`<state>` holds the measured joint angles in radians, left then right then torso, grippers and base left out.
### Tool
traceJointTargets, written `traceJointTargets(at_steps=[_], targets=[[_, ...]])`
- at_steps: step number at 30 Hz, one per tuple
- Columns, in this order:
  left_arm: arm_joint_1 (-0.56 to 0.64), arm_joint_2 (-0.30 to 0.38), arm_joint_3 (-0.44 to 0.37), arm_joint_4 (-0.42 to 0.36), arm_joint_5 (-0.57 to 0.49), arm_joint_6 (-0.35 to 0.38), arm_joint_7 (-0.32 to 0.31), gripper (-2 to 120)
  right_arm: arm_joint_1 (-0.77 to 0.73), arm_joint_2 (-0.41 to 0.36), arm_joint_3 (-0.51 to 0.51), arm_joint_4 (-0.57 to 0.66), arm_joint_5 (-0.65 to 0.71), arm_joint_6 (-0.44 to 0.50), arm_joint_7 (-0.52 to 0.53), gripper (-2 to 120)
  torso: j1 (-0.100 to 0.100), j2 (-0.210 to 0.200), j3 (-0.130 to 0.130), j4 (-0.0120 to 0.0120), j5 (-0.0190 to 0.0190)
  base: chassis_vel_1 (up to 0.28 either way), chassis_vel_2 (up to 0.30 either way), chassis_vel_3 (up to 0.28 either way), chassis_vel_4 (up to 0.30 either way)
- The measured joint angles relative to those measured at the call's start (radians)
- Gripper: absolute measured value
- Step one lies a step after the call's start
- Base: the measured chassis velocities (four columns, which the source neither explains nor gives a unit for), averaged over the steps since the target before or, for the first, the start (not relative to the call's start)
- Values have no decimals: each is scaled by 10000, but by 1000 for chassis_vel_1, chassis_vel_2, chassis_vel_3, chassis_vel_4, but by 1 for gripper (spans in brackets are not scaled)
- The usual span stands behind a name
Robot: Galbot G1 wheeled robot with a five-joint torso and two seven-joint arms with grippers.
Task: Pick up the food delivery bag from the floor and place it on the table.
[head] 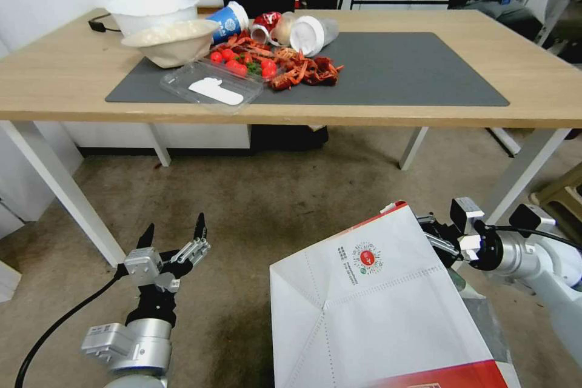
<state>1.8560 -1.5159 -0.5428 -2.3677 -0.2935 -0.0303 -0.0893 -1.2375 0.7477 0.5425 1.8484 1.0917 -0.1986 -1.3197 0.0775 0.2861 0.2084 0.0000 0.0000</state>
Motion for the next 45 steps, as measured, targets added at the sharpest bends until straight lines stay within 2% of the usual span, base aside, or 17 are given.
traceJointTargets(at_steps=[45], targets=[[146, -82, 12, -99, 236, -128, 56, 100, -205, -161, 116, 188, -44, 105, -55, 0, 580, 1769, 1190, 0, 0, 0, 0, 0, 0]])
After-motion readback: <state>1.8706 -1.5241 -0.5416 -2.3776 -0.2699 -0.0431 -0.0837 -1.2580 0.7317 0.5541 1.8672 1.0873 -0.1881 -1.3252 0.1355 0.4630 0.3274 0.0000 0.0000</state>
